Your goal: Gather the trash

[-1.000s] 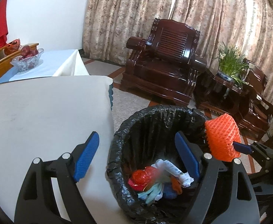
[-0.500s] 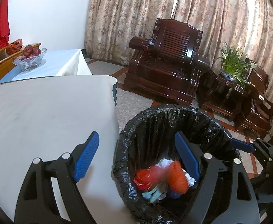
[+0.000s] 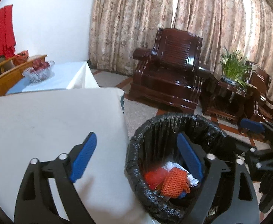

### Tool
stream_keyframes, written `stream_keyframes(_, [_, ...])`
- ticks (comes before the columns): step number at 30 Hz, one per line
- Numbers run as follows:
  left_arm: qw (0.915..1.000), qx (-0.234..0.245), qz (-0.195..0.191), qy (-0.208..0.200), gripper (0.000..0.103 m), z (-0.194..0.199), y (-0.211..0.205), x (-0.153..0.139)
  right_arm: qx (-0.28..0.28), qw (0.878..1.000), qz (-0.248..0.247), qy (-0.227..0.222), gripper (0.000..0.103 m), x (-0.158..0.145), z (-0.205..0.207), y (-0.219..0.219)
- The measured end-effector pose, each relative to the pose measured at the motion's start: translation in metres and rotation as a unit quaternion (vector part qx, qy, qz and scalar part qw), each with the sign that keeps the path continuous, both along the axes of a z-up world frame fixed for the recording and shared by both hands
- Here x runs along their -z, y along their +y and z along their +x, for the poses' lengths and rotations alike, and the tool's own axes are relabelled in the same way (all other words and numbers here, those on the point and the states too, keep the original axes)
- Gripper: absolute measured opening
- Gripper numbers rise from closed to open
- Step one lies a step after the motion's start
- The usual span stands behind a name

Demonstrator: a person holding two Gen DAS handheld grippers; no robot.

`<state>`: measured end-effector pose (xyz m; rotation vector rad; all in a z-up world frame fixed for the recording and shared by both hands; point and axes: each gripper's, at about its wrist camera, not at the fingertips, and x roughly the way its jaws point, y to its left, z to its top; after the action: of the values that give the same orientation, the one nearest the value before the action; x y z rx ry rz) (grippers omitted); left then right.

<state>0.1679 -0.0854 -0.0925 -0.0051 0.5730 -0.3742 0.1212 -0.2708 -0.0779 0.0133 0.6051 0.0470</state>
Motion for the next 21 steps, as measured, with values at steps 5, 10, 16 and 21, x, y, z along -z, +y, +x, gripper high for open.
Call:
stream_keyframes(5, [0.9994,-0.006,-0.002,-0.035,0.093,-0.026,0.01,-0.032,0.004,0.999,0.022,-0.039,0.097,-0.034,-0.018,0.004])
stream_keyframes(10, [0.9979,-0.02,0.0,-0.061,0.098,-0.05,0.019,-0.061,0.008,0.997,0.037,-0.06,0.097,-0.06,-0.033,0.005])
stream_keyframes(16, [0.996,-0.034,0.013,-0.081,0.098,-0.074,0.025,-0.085,0.006,0.996,0.03,-0.087,0.097,-0.081,-0.055,0.011])
stream_keyframes(21, [0.9943,-0.041,0.012,-0.098,0.098,-0.09,0.028,-0.103,0.003,0.994,0.029,-0.108,0.097,-0.093,-0.068,0.015])
